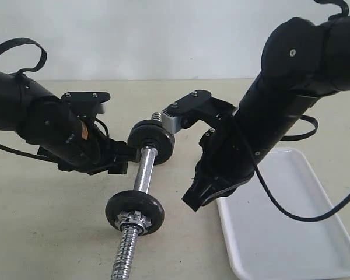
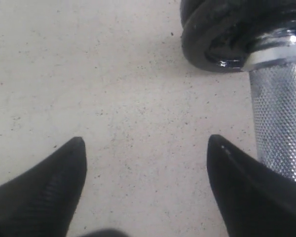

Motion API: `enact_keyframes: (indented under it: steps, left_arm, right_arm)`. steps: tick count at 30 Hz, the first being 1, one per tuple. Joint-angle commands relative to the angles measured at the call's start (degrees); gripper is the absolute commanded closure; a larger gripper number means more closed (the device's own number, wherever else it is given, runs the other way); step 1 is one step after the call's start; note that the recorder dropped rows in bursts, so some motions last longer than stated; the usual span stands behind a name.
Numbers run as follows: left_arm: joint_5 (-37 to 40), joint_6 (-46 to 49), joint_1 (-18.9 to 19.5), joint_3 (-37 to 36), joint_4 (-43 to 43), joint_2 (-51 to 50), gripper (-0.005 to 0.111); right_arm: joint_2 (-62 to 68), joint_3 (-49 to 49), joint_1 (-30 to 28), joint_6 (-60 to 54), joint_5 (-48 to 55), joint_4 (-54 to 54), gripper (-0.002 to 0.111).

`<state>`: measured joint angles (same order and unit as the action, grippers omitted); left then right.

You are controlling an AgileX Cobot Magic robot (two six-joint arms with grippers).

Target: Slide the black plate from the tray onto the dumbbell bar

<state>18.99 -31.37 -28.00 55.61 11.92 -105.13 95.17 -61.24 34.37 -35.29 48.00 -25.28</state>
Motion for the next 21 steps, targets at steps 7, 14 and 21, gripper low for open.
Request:
enact_keyframes:
  steps: [7,14,21]
  left_arm:
    - [5.1,4.5,0.1,-0.2,1.2,4.2,0.060]
    - [6.6,8.2,0.1,-0.2,1.2,13.2,0.102]
    - [18.6,14.6,0.1,-0.2,1.0,24.6,0.102]
  right_arm:
    - [-5.6,0.0,0.2,0.2,-3.0,3.5,0.109]
    - [-10.6,0.0,0.2,1.3,-2.5,6.4,0.109]
    - [-11.5,0.0,0.2,3.4,5.2,11.1,0.109]
